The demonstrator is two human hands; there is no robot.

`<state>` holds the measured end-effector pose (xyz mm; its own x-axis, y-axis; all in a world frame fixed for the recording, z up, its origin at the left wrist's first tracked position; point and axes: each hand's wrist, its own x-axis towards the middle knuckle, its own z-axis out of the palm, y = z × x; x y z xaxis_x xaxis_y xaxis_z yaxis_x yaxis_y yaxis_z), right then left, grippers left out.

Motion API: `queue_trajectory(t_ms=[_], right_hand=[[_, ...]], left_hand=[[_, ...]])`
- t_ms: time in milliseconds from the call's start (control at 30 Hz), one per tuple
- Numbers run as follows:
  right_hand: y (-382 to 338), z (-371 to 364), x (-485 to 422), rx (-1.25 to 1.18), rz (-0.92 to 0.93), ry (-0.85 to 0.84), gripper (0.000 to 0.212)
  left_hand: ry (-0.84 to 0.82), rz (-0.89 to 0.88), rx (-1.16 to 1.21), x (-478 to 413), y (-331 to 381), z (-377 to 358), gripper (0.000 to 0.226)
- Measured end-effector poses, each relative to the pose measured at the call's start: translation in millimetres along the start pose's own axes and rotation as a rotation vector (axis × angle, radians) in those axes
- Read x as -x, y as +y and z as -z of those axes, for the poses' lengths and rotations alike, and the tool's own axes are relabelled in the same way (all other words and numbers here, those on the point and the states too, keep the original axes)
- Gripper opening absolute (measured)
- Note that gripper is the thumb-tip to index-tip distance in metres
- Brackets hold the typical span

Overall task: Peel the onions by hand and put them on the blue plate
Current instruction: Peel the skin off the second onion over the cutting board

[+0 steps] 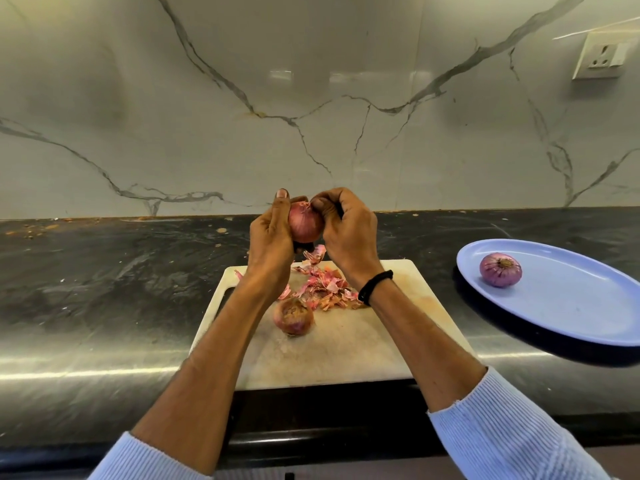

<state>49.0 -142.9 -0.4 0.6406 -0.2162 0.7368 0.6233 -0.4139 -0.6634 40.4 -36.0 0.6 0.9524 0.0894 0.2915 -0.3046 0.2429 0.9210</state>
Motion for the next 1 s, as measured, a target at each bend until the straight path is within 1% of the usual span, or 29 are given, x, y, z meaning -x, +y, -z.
queue_trajectory(t_ms=[67, 100, 200, 233, 400, 467, 567, 667, 733, 800, 867, 933, 1000], right_hand=[[0.7, 0.1, -0.1, 0.025, 0.005, 0.024, 0.010], [1.1, 0.7, -0.6, 0.036, -0.001, 0.047, 0.011], [2.1, 3.2, -3.1, 0.050, -0.045, 0.094, 0.013], [2.7, 3.4, -3.4, 0.053, -0.057, 0.092, 0.014], [1.1, 5.6, -3.2, 0.043, -0.114, 0.114, 0.017], [-0.2, 8.1, -3.8, 0.032, -0.127, 0.122, 0.015], [-2.1, 8.3, -2.5, 0.028, -0.135, 0.105, 0.014], [-3.7, 5.0, -3.3, -0.042, -0.251, 0.070, 0.014], [-2.0, 6.0, -8.4, -0.157, -0.382, 0.107, 0.017], [1.8, 8.6, -13.1, -0.234, -0.461, 0.150, 0.016], [2.9, 10.5, -12.8, -0.240, -0.466, 0.136, 0.013], [2.7, 11.1, -11.2, -0.212, -0.432, 0.123, 0.010], [2.1, 12.1, -11.1, -0.179, -0.413, 0.154, 0.008]], left_hand=[[-0.010, 0.004, -0.001, -0.9, 1.5, 0.6, 0.040], [-0.024, 0.014, 0.015, -1.2, 2.8, 0.2, 0.047], [-0.070, 0.036, 0.067, -0.9, 7.1, -2.1, 0.080], [-0.082, 0.031, 0.066, -0.9, 8.1, -2.4, 0.083], [-0.182, -0.014, -0.013, 1.3, 6.8, 0.0, 0.066], [-0.212, -0.035, -0.032, 0.8, 4.3, 0.3, 0.055], [-0.174, -0.061, -0.054, -2.5, 1.5, 0.7, 0.029], [-0.122, -0.081, -0.085, -6.1, -0.2, 3.8, 0.017], [-0.077, -0.064, -0.033, -4.6, 2.1, 2.6, 0.018], [-0.024, -0.042, 0.032, -1.7, 7.2, 0.6, 0.024], [0.002, -0.020, 0.072, -0.3, 11.7, -1.4, 0.024], [0.018, 0.004, 0.091, 0.4, 14.0, -2.6, 0.022], [0.042, 0.033, 0.102, 1.7, 15.2, -4.1, 0.021]])
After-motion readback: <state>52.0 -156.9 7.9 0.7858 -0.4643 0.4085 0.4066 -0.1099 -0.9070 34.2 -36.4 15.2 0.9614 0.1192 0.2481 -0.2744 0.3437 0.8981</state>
